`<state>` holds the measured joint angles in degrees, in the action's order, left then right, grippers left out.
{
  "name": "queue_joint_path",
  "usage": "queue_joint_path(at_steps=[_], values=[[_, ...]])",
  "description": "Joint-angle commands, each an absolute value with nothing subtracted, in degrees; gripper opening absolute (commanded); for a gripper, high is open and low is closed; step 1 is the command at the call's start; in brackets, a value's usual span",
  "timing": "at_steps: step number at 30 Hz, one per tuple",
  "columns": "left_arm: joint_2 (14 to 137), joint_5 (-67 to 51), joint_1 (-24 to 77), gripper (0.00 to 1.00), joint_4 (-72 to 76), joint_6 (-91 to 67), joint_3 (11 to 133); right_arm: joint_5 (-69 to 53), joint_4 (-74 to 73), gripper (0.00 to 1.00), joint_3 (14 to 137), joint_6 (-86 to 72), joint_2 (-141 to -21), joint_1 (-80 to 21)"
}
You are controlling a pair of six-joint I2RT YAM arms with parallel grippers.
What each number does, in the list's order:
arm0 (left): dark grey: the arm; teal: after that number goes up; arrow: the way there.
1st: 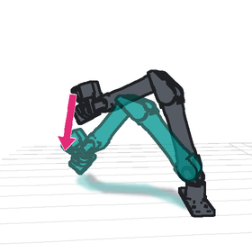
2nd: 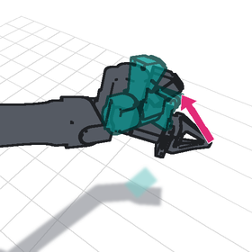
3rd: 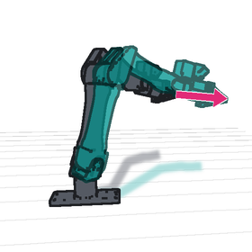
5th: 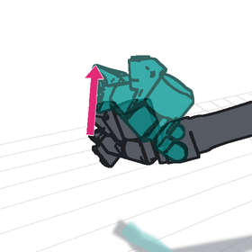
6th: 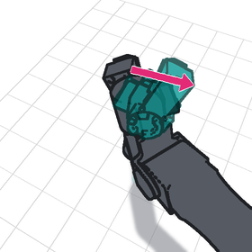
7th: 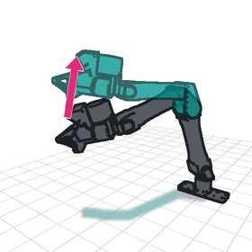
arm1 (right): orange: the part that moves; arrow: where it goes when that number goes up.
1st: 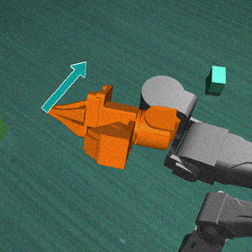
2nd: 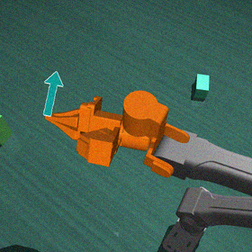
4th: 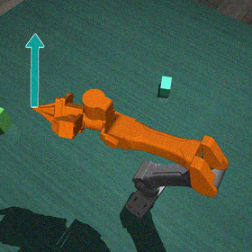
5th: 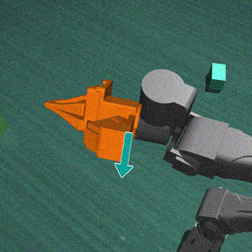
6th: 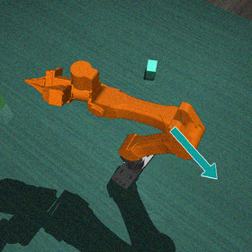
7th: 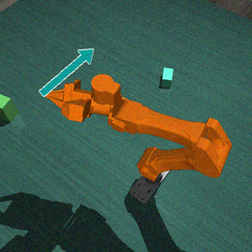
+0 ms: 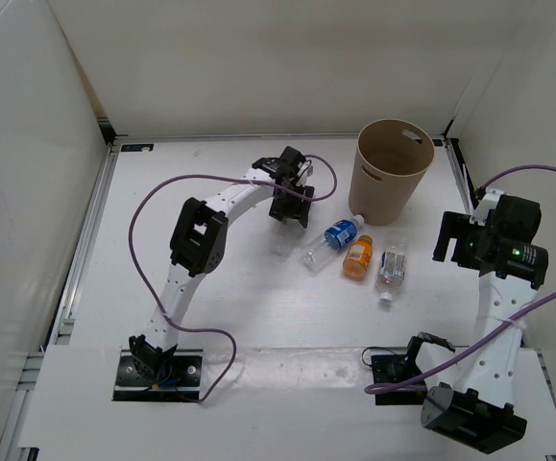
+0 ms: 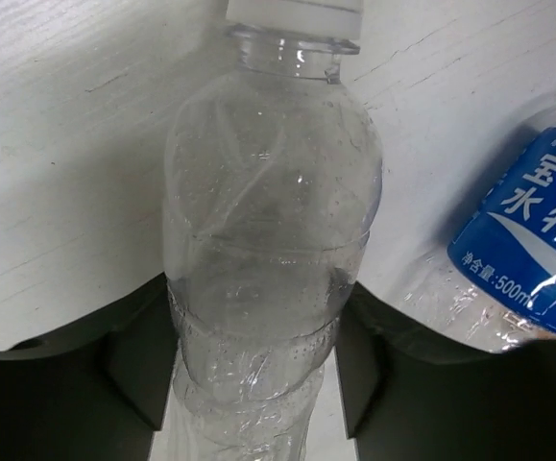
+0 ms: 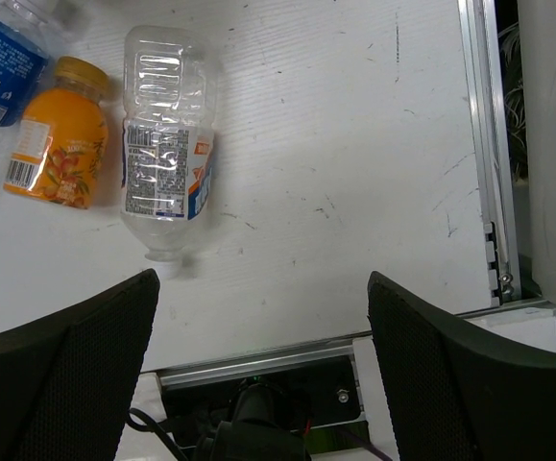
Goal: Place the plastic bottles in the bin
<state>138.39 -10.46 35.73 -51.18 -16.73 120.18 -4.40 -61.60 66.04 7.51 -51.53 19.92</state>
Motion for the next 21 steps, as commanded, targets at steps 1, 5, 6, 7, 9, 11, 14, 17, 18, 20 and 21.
queue_joint_path(at_steps=[1,5,6,7,9,11,14,17,18,20,21], values=[[137.4,-11.5,35.0,0.63,-54.0,-17.5,121.8,-4.0,-60.9,0.90,68.5,7.6,-51.9,20.1],[135.4,-10.5,32.3,0.45,-55.0,-18.4,126.6,-4.0,-59.9,0.90,67.9,7.3,-52.2,20.3],[135.0,-9.9,31.6,0.41,-55.8,-18.6,128.2,-3.9,-59.6,0.90,67.7,6.8,-52.5,20.3],[134.4,-9.1,30.0,0.39,-56.8,-18.7,129.7,-3.8,-59.0,0.90,67.3,6.8,-52.5,20.6],[132.4,-7.7,28.7,0.38,-57.0,-18.9,135.7,-3.3,-57.9,0.90,66.6,5.5,-52.6,20.6],[130.8,-5.5,27.5,0.38,-54.0,-19.0,138.0,-3.2,-57.1,0.90,65.7,4.1,-52.5,20.7],[125.0,-4.1,26.5,0.38,-44.4,-19.6,136.7,-2.8,-55.8,0.90,64.7,3.8,-52.7,21.0],[118.0,-6.2,26.5,0.41,-29.5,-21.9,131.8,-1.7,-55.5,0.90,64.1,3.5,-52.8,20.9],[117.2,-7.2,26.5,0.43,-25.8,-22.8,127.8,-1.8,-55.2,0.90,64.2,3.6,-53.0,21.0],[116.6,-10.3,27.1,0.45,-11.2,-26.0,127.2,-1.1,-54.8,0.90,64.1,3.9,-52.9,20.7],[117.5,-10.4,27.9,0.45,-9.9,-26.4,130.7,-1.1,-54.7,0.90,64.0,4.0,-52.8,20.8]])
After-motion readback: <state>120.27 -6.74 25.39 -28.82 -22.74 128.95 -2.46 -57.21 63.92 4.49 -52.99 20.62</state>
